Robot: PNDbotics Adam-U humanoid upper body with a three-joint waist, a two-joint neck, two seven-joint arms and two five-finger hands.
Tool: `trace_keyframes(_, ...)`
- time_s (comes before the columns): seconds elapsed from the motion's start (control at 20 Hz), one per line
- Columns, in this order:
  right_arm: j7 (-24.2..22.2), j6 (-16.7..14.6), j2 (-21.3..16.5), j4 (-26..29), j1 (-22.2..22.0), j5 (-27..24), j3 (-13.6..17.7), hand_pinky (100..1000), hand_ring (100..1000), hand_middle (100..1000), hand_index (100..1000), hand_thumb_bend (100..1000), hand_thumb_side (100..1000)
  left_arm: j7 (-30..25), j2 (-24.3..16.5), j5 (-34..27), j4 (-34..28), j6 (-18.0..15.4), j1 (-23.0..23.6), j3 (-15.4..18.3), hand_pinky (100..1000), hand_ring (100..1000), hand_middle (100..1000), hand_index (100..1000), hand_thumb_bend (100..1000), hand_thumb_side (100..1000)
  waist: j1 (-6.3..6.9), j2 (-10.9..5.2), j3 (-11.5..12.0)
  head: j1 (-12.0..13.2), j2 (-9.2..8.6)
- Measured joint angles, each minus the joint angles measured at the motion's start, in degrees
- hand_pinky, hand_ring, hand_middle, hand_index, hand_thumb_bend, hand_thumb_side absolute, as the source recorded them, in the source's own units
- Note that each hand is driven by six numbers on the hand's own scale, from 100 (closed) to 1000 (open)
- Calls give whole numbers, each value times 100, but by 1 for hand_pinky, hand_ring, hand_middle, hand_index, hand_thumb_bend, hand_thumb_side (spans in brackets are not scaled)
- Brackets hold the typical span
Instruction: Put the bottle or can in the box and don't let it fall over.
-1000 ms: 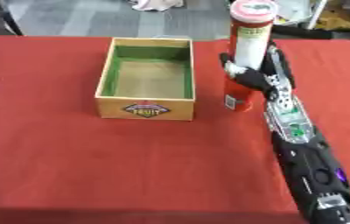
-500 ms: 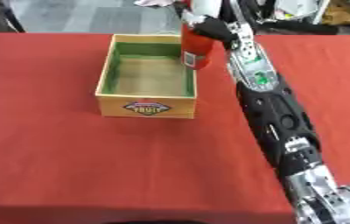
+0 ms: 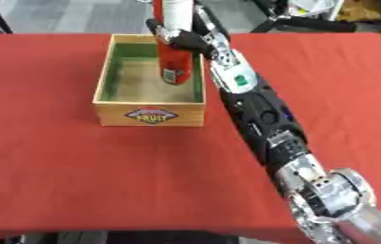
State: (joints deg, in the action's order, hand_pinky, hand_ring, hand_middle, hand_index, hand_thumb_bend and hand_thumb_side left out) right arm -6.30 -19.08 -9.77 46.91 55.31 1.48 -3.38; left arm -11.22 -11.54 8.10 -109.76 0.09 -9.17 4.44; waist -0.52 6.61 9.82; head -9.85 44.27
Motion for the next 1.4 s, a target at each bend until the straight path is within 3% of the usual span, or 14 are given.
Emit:
trace_keyframes(0.2,-98,-232,-76,-80,-1,356,-31,1000,1000,1000,1000,887,658,-5,0,-1,1,-2,0,0,898,818,811,974,233,931,-14,3,-26,-4,0)
trace_keyframes(0.4,-63,-355,-155,-31,-12,725,40,1000,1000,1000,1000,882,652,-5,0,-1,1,-2,1,0,898,818,810,974,234,931,-10,3,-68,-4,0)
trace_keyframes(0.45,-48,-372,-162,6,-25,818,67,1000,1000,1000,1000,849,704,-5,0,-1,1,-2,2,1,898,818,810,974,232,938,-6,3,-82,-4,0)
trace_keyframes(0.55,-5,-411,-191,126,-61,997,131,1000,1000,1000,1000,857,593,-4,0,0,1,-3,6,3,898,818,810,974,235,930,5,3,-125,-4,0)
trace_keyframes(0.75,112,-535,-412,521,-274,1240,288,1000,1000,1000,1000,841,522,17,0,9,3,11,57,33,899,819,810,974,235,933,-44,-13,-281,62,0)
trace_keyframes(0.9,222,-650,-749,915,-665,1167,423,1000,1000,1000,1000,835,509,50,-8,53,27,36,115,76,899,819,810,974,235,935,-185,-40,-457,206,0)
trace_keyframes(1.15,406,-632,-1171,1658,-1405,768,608,1000,1000,1000,1000,795,436,121,-72,158,29,86,227,178,900,819,810,974,234,940,-311,-86,-763,473,0)
trace_keyframes(1.25,469,-574,-1198,1942,-1690,587,708,1000,1000,1000,1000,785,397,170,-100,197,29,99,276,226,900,820,811,974,237,936,-312,-92,-888,591,0)
trace_keyframes(1.4,547,-474,-1195,2305,-2127,355,899,1000,1000,1000,1000,780,406,228,-110,249,28,96,341,299,900,821,812,979,252,942,-294,-102,-1032,756,0)
